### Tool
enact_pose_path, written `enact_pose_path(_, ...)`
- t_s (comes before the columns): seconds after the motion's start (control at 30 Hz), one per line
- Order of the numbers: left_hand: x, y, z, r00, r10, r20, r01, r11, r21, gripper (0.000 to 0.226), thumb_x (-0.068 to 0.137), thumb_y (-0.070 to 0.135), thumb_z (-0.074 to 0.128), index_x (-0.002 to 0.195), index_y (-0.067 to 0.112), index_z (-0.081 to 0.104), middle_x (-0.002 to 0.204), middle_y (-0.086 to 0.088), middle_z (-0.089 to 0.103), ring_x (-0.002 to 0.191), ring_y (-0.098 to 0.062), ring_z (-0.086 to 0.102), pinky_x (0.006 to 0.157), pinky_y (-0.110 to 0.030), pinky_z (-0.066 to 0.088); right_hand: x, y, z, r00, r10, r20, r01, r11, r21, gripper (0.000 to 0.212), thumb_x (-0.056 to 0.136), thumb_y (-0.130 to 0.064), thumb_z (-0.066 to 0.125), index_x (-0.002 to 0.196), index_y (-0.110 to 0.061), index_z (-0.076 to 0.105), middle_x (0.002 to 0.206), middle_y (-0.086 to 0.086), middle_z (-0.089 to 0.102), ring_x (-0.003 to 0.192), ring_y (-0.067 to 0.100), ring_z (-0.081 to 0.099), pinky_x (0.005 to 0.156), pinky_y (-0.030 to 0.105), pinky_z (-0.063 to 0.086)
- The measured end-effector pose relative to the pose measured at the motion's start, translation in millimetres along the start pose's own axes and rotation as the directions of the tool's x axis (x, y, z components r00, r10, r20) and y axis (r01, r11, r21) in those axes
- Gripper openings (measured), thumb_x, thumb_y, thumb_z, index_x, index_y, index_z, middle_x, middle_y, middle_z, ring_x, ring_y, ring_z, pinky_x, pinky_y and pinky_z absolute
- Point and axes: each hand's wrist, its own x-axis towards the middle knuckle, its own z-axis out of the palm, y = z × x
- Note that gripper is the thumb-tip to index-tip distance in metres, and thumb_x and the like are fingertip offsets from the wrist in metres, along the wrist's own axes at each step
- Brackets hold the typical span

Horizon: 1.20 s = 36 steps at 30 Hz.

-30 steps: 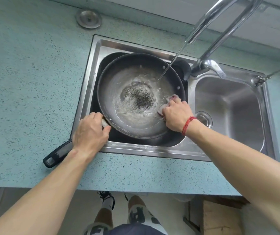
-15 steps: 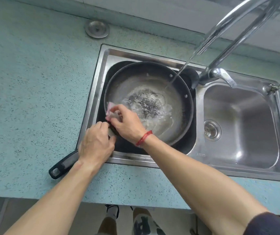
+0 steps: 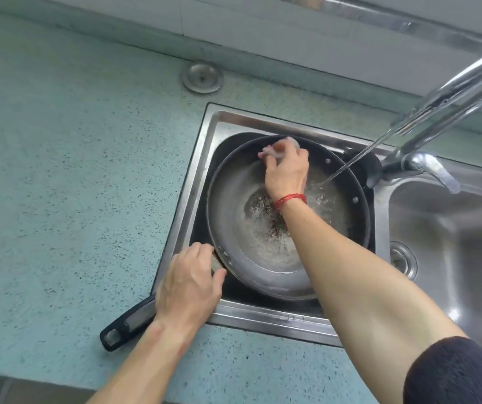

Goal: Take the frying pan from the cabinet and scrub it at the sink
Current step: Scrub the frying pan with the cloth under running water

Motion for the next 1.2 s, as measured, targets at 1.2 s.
enact_pose_path(1.2, -0.6, 1.3, -2.8, 0.999, 0.049, 0.006, -0.050, 0.998, 0.028, 0.018, 0.081, 0.026, 0.072, 0.089, 0.017, 0.058, 0.078, 0.007, 0.054, 0.072, -0.015, 0.052, 0.071, -0.031, 0.049, 11.3, 9.7, -28.1, 0.988, -0.143, -0.066, 0.125, 0.967, -0.224, 0.024, 0.088, -0.012, 0.053, 0.107, -0.026, 0.060, 0.110, 0.003, 0.059, 0.104, 0.028, 0.052, 0.081, 0.042, 0.052)
